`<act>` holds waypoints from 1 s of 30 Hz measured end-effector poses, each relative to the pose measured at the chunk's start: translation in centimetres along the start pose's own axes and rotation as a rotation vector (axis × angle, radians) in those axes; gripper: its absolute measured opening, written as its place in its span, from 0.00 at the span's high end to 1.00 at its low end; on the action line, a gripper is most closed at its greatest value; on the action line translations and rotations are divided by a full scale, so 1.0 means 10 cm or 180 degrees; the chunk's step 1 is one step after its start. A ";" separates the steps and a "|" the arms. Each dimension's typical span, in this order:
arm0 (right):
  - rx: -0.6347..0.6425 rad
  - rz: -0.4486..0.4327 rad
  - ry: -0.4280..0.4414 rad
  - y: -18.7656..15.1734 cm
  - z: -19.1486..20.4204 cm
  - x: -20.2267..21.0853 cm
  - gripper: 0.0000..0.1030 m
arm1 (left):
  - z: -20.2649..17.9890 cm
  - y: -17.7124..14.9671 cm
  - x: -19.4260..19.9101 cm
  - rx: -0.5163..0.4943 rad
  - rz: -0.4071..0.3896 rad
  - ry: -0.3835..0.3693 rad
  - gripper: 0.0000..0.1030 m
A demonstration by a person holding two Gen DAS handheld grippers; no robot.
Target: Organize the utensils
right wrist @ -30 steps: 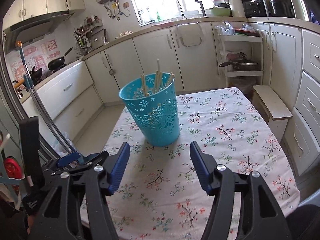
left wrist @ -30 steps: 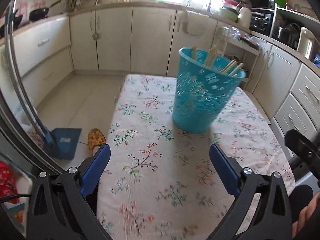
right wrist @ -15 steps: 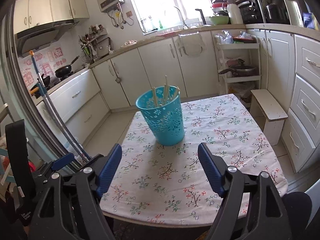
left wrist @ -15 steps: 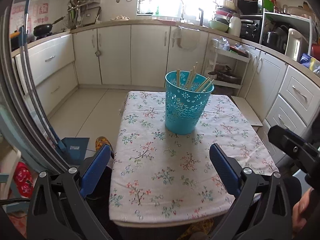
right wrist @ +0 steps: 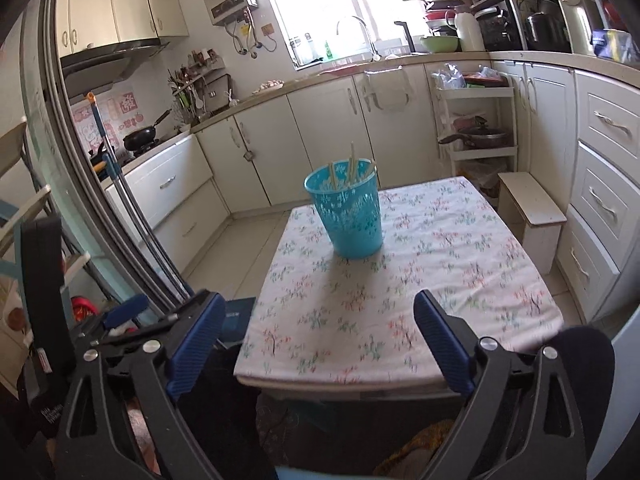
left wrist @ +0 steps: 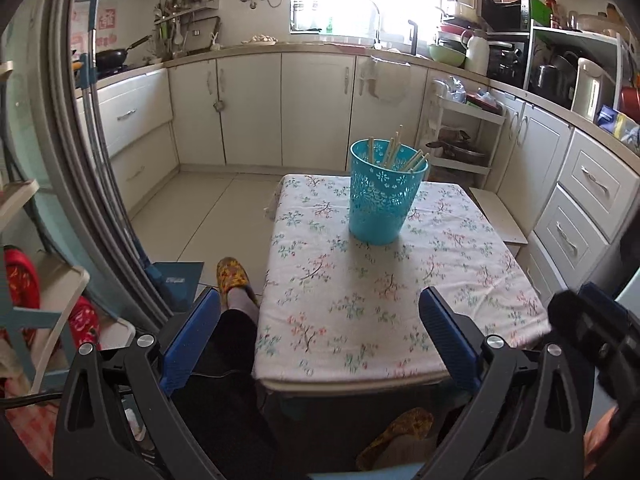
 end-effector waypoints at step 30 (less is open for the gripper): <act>0.0028 -0.0372 -0.0052 -0.34 0.21 0.55 0.07 | 0.11 -0.32 0.53 0.0031 -0.0150 -0.0059 0.08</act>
Point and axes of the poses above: each gripper's, at about its wrist camera, not at the fingertips, and x roughly against the way its jaws point, z to its left, y to its top, the point moved 4 cm from there along -x, roughly the way its jaws point, and after that the axes turned 4 degrees about x, right-handed, at the moved point
